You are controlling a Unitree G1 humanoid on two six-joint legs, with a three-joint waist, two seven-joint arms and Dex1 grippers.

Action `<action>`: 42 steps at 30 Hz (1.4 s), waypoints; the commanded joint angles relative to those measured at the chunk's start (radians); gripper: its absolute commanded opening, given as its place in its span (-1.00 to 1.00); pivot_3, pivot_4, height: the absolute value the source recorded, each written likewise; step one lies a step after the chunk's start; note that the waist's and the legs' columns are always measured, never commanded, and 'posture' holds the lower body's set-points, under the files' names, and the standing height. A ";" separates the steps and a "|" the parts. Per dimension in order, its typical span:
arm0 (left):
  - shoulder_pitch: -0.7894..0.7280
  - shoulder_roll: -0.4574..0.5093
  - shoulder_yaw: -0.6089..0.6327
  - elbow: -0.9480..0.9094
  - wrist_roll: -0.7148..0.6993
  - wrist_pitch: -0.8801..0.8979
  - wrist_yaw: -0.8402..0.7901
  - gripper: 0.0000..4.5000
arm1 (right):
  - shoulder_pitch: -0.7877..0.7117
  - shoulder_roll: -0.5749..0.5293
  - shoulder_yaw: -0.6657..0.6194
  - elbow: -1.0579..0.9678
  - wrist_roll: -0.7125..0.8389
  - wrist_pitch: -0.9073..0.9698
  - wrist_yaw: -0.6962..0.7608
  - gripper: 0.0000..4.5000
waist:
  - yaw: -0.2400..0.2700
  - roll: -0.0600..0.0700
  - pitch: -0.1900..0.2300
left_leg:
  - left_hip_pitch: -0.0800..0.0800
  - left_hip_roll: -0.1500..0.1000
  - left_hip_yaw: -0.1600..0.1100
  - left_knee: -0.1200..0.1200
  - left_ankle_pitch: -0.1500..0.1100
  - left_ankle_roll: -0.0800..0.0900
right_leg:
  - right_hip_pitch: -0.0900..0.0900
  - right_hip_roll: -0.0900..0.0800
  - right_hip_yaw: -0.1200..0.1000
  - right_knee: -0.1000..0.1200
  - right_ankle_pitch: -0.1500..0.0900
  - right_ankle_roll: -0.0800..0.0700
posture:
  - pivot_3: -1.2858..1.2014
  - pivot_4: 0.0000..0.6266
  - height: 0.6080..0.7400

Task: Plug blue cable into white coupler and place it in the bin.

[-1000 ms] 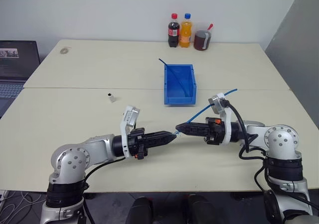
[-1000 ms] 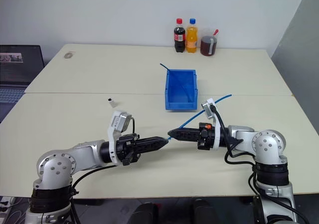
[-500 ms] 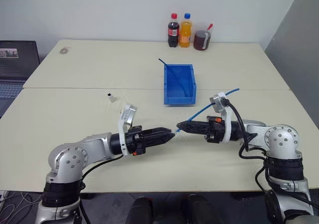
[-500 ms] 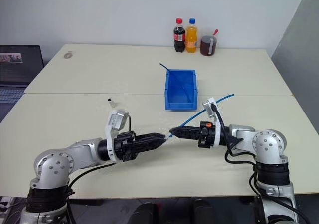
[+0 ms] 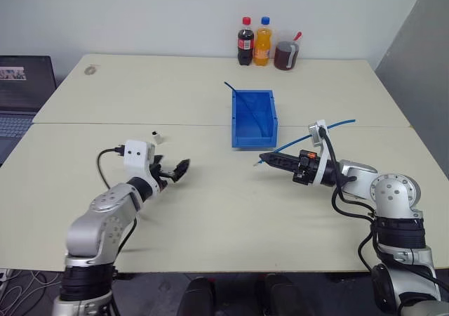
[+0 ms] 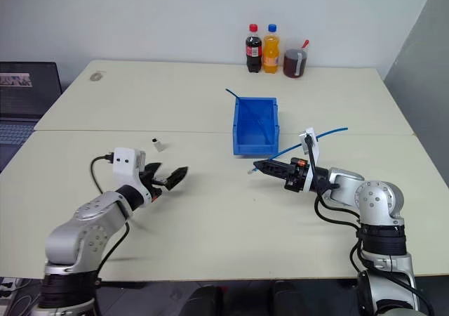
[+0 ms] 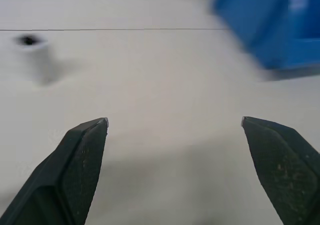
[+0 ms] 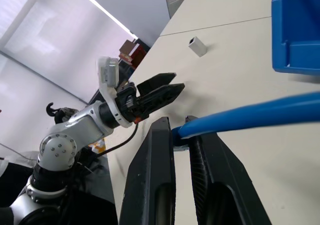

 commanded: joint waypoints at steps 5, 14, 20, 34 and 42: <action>-0.062 0.135 0.029 0.154 0.080 -0.160 -0.180 0.99 | -0.024 0.011 0.004 -0.007 -0.029 -0.054 0.012 -0.94 | -0.003 0.000 0.000 | 0.000 0.000 0.000 0.000 0.000 0.000 | -0.001 0.001 0.000 0.001 0.000 0.000 | 0.03 -0.52 1.00; -0.304 0.354 -0.056 0.722 0.136 -0.414 -0.684 0.99 | 0.026 0.000 -0.025 -0.051 -0.017 -0.053 -0.013 -0.94 | 0.002 0.000 0.000 | -0.007 0.000 0.002 0.000 0.000 0.000 | -0.011 0.002 -0.003 0.002 0.000 0.000 | 0.03 -0.52 1.00; -0.561 0.312 -0.141 1.146 0.236 -0.587 -0.873 0.99 | 0.045 -0.010 -0.042 -0.084 -0.002 -0.032 -0.036 -0.94 | 0.009 -0.001 0.000 | -0.015 -0.002 0.003 0.002 0.000 0.000 | -0.015 0.000 -0.004 0.001 0.004 -0.002 | 0.03 -0.52 1.00; -0.791 0.304 -0.217 1.481 0.463 -0.728 -0.737 0.99 | 0.101 -0.007 -0.093 -0.171 0.044 -0.002 -0.114 -0.94 | -0.004 -0.001 0.000 | -0.014 0.000 0.003 0.001 0.000 0.000 | -0.016 0.002 -0.004 0.003 0.004 -0.002 | 0.03 -0.52 1.00; -0.820 0.279 -0.202 1.505 0.490 -0.742 -0.686 0.99 | 0.109 -0.009 -0.096 -0.186 0.071 0.000 -0.145 -0.94 | -0.002 -0.001 0.000 | -0.014 0.000 0.003 0.002 0.000 0.000 | -0.016 0.002 -0.004 0.006 0.005 -0.002 | 0.03 -0.52 1.00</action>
